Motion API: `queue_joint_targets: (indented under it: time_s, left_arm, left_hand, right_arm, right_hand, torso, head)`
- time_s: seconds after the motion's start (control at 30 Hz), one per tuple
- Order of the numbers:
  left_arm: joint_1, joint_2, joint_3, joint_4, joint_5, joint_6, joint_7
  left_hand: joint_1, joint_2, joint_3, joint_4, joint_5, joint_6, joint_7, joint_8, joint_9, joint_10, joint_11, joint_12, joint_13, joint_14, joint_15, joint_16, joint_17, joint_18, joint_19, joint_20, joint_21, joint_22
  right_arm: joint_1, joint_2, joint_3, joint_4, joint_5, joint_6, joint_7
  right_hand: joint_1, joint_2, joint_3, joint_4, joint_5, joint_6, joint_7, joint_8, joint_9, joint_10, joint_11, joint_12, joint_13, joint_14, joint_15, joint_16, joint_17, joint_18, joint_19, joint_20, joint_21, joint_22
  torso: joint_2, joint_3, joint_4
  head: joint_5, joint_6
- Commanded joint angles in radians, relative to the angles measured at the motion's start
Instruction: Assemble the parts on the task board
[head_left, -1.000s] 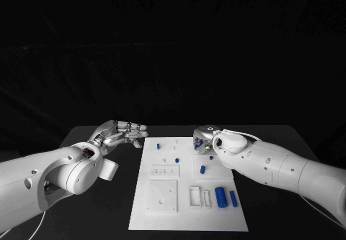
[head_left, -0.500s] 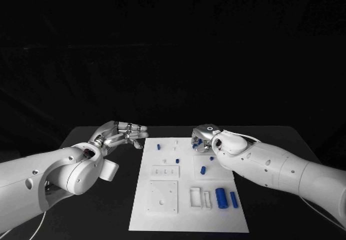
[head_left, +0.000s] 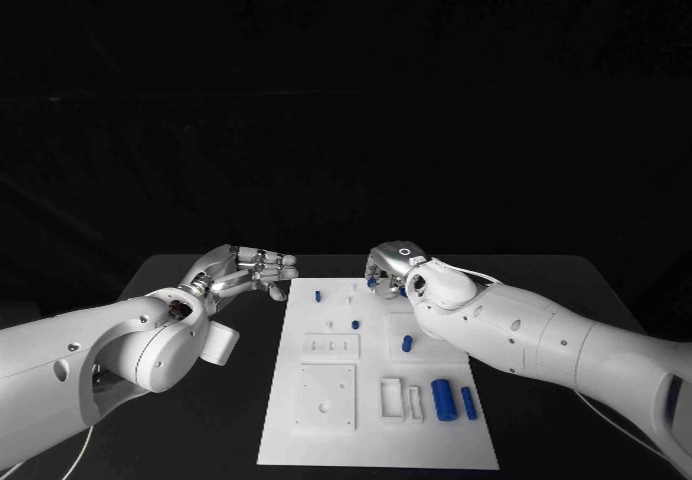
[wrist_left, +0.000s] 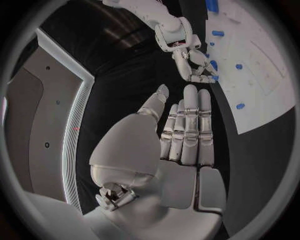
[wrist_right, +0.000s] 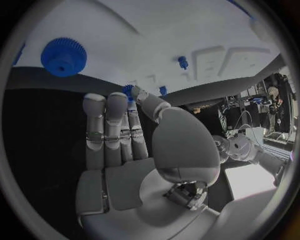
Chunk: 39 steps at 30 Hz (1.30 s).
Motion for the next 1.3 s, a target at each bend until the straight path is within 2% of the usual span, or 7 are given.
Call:
queue_joint_targets:
  time_s: [0.03, 0.2, 0.67, 0.77, 1.0, 1.1, 1.3]
  left_arm:
    - [0.002, 0.003, 0.001, 0.004, -0.012, 0.017, 0.001]
    - [0.006, 0.005, 0.001, 0.006, -0.016, 0.017, 0.0]
    - [0.015, 0.004, 0.001, 0.013, -0.021, 0.014, -0.003]
    - [0.016, 0.006, 0.001, 0.013, -0.022, 0.014, -0.003]
    - [0.016, 0.013, 0.001, 0.007, -0.024, 0.015, -0.003]
    - [0.016, 0.014, 0.001, 0.006, -0.024, 0.018, -0.004]
    - [0.017, 0.014, 0.001, 0.004, -0.024, 0.02, -0.006]
  left_hand:
    - [0.008, 0.0, 0.001, -0.005, -0.004, -0.004, -0.002, 0.0, -0.001, -0.006, 0.0, -0.002, -0.001, -0.003, 0.006, 0.005, -0.002, 0.007, 0.0, 0.006, 0.006, 0.002]
    - [0.007, 0.001, 0.003, -0.01, -0.004, -0.004, -0.002, 0.0, -0.001, -0.006, 0.0, -0.003, -0.001, -0.003, 0.005, 0.004, -0.003, 0.007, -0.005, 0.005, 0.013, 0.007]
    - [0.008, 0.001, 0.004, -0.013, -0.003, -0.003, -0.002, 0.0, -0.001, -0.005, 0.0, -0.003, -0.001, -0.003, 0.005, 0.005, -0.003, 0.008, -0.006, 0.005, 0.015, 0.008]
    - [0.008, 0.001, 0.004, -0.013, -0.003, -0.003, -0.002, 0.0, -0.001, -0.005, 0.0, -0.003, -0.001, -0.003, 0.005, 0.005, -0.003, 0.008, -0.006, 0.005, 0.015, 0.008]
    - [0.008, 0.001, 0.004, -0.013, -0.003, -0.003, -0.002, 0.0, -0.001, -0.005, 0.0, -0.003, -0.001, -0.003, 0.005, 0.005, -0.003, 0.008, -0.006, 0.005, 0.015, 0.008]
    - [0.006, 0.0, 0.005, -0.018, -0.003, -0.003, -0.002, -0.001, -0.001, -0.007, 0.0, -0.003, -0.001, -0.003, 0.005, 0.005, -0.003, 0.008, -0.009, 0.005, 0.02, 0.011]
    - [0.006, 0.0, 0.005, -0.018, -0.003, -0.004, -0.002, -0.001, -0.001, -0.009, 0.001, -0.003, -0.001, -0.004, 0.006, 0.005, -0.004, 0.008, -0.009, 0.006, 0.02, 0.011]
  right_arm:
    - [0.003, 0.015, 0.001, -0.016, -0.034, -0.027, -0.036]
    - [0.005, 0.041, 0.001, -0.042, -0.039, -0.03, -0.038]
    - [0.005, 0.085, -0.001, -0.092, -0.041, -0.017, -0.036]
    - [0.005, 0.09, -0.002, -0.095, -0.041, -0.015, -0.034]
    - [0.006, 0.095, -0.003, -0.1, -0.041, -0.009, -0.034]
    - [0.006, 0.095, -0.003, -0.103, -0.041, -0.001, -0.039]
    - [0.006, 0.094, -0.004, -0.105, -0.041, 0.018, -0.044]
  right_hand:
    - [0.017, 0.005, 0.007, 0.0, -0.001, 0.005, 0.001, 0.006, 0.003, 0.017, -0.009, 0.002, 0.002, 0.002, -0.005, -0.004, 0.001, -0.006, 0.003, -0.003, -0.001, 0.002]
    - [0.017, 0.004, 0.008, 0.0, -0.001, 0.006, 0.001, 0.006, 0.002, 0.017, -0.008, 0.002, 0.003, 0.003, -0.005, -0.005, 0.003, -0.006, 0.004, -0.003, -0.008, 0.013]
    - [0.016, 0.005, 0.008, -0.003, -0.001, 0.005, 0.001, 0.006, 0.001, 0.015, -0.008, 0.002, 0.002, 0.002, -0.005, -0.004, 0.005, -0.005, 0.013, -0.003, -0.009, 0.034]
    - [0.016, 0.006, 0.008, -0.003, -0.001, 0.004, 0.001, 0.006, 0.001, 0.014, -0.008, 0.002, 0.002, 0.002, -0.005, -0.004, 0.005, -0.005, 0.013, -0.002, -0.01, 0.035]
    - [0.015, 0.006, 0.007, -0.004, -0.001, 0.004, 0.002, 0.006, 0.001, 0.014, -0.008, 0.002, 0.003, 0.002, -0.005, -0.005, 0.004, -0.005, 0.015, -0.002, -0.016, 0.04]
    - [0.015, 0.006, 0.007, -0.004, -0.001, 0.004, 0.002, 0.006, 0.001, 0.014, -0.008, 0.002, 0.003, 0.002, -0.005, -0.005, 0.004, -0.004, 0.015, -0.002, -0.016, 0.04]
    - [0.014, 0.007, 0.007, -0.005, 0.0, 0.003, 0.002, 0.006, 0.001, 0.013, -0.007, 0.002, 0.003, 0.002, -0.005, -0.005, 0.004, -0.005, 0.015, -0.002, -0.019, 0.042]
  torso:
    - [0.003, -0.0017, 0.0029]
    - [0.006, -0.0066, 0.0089]
    - [0.011, -0.0155, 0.0249]
    - [0.014, -0.0152, 0.025]
    - [0.019, -0.0184, 0.0267]
    - [0.021, -0.0207, 0.0298]
    - [0.021, -0.0203, 0.0289]
  head:
    - [-0.001, 0.001]
    - [-0.005, 0.001]
    - [-0.012, 0.005]
    - [-0.013, 0.006]
    - [-0.016, 0.013]
    - [-0.017, 0.013]
    - [-0.015, 0.009]
